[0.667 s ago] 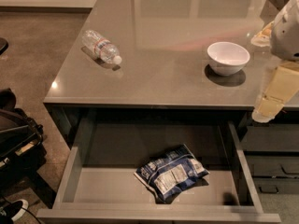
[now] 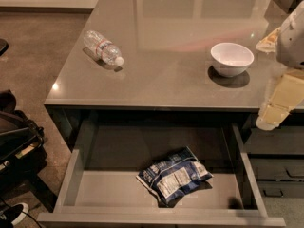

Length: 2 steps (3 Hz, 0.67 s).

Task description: Pick blue chip bag from top drawer and place on counter

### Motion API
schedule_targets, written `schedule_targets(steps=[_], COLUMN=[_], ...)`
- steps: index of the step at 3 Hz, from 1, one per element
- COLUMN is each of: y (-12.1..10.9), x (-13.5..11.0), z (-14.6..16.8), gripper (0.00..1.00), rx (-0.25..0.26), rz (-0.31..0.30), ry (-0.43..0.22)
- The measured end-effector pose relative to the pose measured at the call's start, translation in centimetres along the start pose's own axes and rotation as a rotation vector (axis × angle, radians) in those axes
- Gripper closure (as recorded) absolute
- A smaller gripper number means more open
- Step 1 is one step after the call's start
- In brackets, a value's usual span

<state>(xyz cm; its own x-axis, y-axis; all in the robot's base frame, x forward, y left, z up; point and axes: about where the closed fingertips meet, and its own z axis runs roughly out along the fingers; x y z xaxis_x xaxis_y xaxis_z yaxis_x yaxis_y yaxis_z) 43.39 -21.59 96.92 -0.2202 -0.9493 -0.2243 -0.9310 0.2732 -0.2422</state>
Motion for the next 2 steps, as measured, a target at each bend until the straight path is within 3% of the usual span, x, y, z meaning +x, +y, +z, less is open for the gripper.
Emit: schedule_targets(steps=[1, 2], y=[3.1, 6.7], x=[-0.6, -0.7], z=[1.4, 6.9], gripper=[0.0, 0.0], rx=[0.004, -0.032], rz=[-0.001, 0.044], ry=[-0.081, -0.19])
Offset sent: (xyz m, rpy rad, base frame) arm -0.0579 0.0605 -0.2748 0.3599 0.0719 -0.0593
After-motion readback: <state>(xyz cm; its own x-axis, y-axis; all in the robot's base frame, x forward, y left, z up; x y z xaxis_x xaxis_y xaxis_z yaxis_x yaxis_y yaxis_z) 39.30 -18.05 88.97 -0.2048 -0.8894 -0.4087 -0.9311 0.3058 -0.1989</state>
